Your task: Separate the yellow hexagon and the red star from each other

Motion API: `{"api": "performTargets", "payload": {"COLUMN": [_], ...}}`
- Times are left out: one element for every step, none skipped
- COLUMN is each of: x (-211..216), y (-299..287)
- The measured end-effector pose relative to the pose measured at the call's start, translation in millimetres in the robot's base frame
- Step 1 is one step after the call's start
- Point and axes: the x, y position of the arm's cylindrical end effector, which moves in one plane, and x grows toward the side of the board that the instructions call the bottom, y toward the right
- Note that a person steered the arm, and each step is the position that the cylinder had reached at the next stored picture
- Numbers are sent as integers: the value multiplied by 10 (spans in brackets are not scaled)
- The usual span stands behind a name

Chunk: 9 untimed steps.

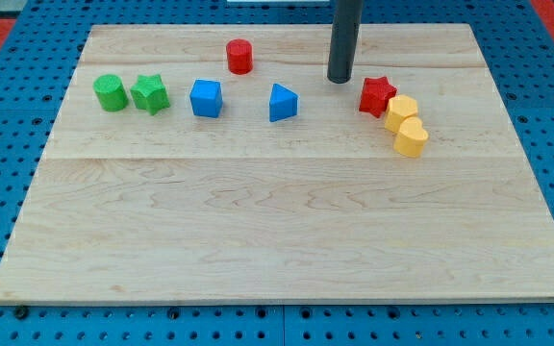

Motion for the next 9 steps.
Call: {"api": "performTargets", "payload": {"x": [-345, 506, 945, 1578, 1544, 1053, 617, 367, 367], "y": [772, 1648, 1743, 1732, 1183, 935, 844, 460, -156]}}
